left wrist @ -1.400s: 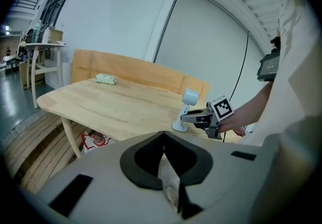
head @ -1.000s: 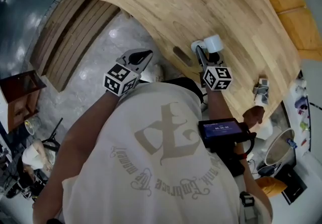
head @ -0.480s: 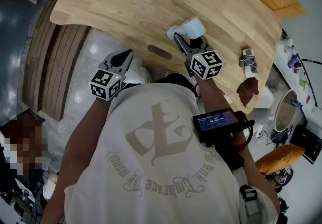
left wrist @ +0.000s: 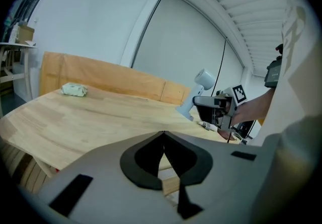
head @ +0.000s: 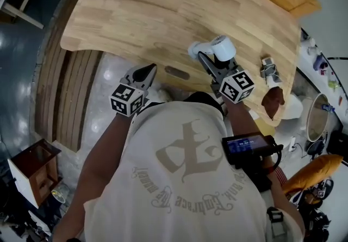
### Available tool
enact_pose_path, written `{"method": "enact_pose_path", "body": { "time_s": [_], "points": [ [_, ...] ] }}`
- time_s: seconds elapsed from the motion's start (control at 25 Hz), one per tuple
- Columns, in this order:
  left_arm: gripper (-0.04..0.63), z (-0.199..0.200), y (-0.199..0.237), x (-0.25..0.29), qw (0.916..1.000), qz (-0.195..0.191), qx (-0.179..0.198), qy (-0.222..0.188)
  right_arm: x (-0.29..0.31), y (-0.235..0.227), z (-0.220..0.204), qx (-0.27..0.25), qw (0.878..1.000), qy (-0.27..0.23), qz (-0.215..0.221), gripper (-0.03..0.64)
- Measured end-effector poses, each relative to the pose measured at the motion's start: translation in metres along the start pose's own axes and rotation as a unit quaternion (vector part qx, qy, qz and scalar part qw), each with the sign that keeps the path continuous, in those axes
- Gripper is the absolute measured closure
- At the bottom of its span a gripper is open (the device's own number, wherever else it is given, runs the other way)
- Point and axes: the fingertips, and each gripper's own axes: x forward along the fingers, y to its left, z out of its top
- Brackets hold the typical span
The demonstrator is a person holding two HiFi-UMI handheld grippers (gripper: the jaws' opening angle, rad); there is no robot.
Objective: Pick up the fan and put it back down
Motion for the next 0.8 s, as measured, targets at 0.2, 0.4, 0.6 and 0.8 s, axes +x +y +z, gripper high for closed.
{"method": "enact_pose_path", "body": {
  "time_s": [0.2, 0.4, 0.6, 0.8],
  "points": [
    [0.584, 0.012, -0.018, 0.019, 0.9999, -0.013, 0.006, 0.001, -0.027, -0.02, 0.007, 0.004, 1.0, -0.011, -0.016, 0.41],
    [0.584, 0.022, -0.038, 0.042, 0.9995, -0.027, 0.012, 0.002, -0.054, -0.043, 0.007, 0.004, 1.0, -0.009, -0.03, 0.41],
    [0.584, 0.029, -0.067, 0.068, 0.998, -0.054, 0.032, 0.01, -0.079, -0.063, 0.008, 0.012, 0.999, -0.009, -0.039, 0.41],
    [0.584, 0.031, -0.084, 0.09, 0.9972, -0.062, 0.038, 0.02, -0.098, -0.078, 0.007, 0.015, 0.999, -0.005, -0.043, 0.41]
  ]
}}
